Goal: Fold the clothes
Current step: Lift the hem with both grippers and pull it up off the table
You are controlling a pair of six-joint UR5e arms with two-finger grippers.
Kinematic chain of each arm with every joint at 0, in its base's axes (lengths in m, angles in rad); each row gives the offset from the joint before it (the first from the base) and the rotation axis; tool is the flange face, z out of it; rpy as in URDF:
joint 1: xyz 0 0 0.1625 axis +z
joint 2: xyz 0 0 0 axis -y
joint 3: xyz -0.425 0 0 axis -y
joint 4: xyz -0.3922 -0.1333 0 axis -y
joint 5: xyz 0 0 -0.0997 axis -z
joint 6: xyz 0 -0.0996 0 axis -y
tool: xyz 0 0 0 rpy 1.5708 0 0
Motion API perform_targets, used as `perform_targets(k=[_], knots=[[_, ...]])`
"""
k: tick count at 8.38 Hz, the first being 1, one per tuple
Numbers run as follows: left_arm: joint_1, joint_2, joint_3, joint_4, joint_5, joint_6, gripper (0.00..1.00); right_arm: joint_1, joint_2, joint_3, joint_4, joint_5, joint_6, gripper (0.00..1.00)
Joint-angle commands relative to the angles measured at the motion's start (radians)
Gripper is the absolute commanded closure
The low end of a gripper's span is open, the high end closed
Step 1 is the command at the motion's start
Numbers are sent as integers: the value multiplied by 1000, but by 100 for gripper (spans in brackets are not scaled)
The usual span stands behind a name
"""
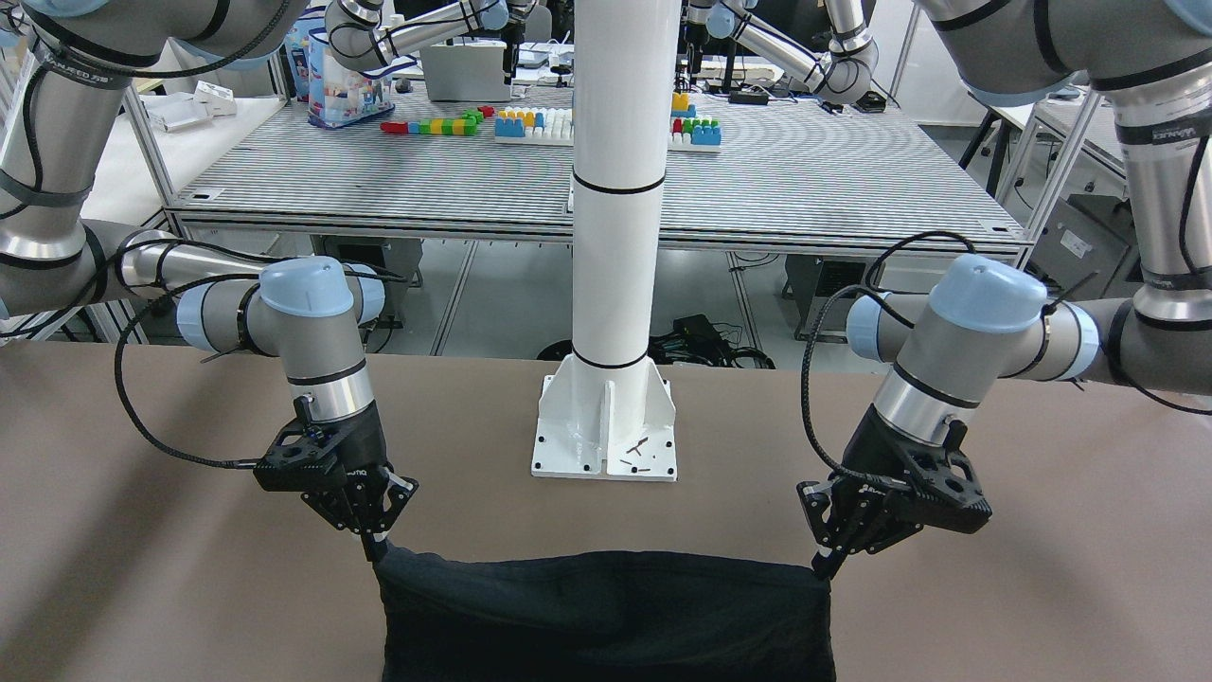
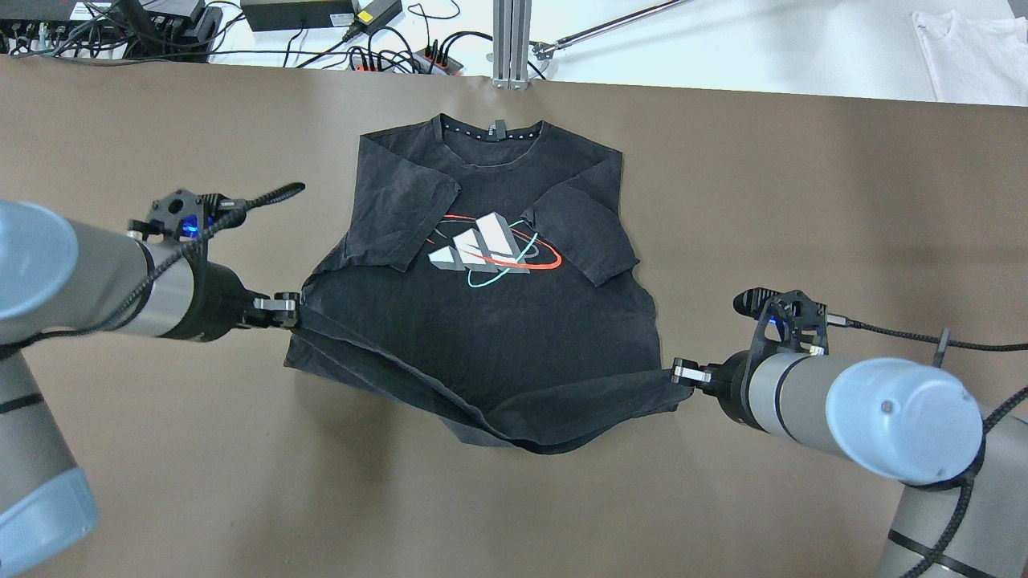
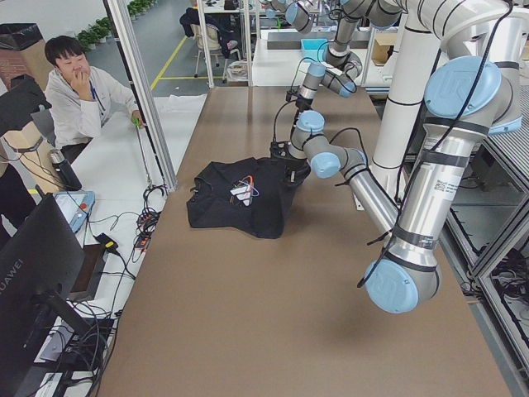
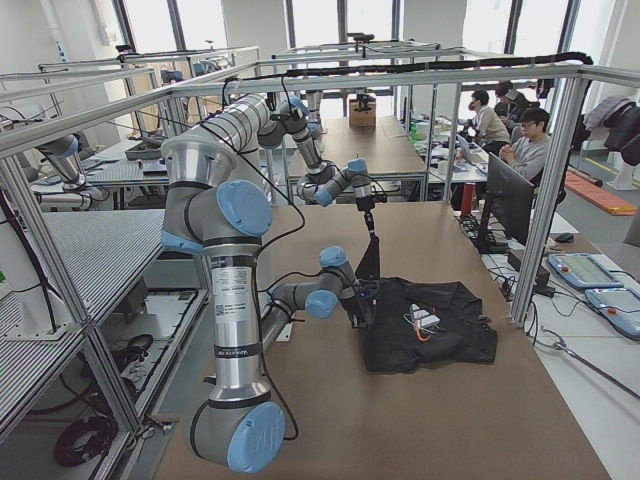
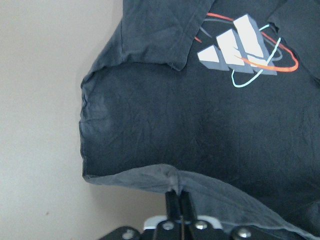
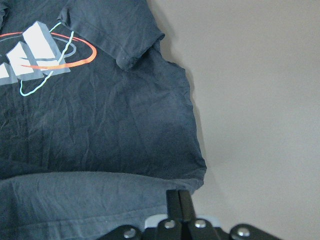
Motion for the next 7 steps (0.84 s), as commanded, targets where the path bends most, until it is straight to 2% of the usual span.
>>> perform_targets(k=[1,2,4,5,7], knots=[[-44,-48,-40,116,-158,65,100,14,-6,41,-28,191,-72,100],[46,68,-149,116,-209,69,100,-62,-78,128,-34,251,-103,100],[228,242,-331,110,-208,67,100,-260,-217,289,-34,252,-104,100],[296,302,-388,110,-209,67,100,-310,-248,326,-36,254,-103,100],[361,359,-440,111,-209,67,100,-339,-255,334,-49,255,-103,100]])
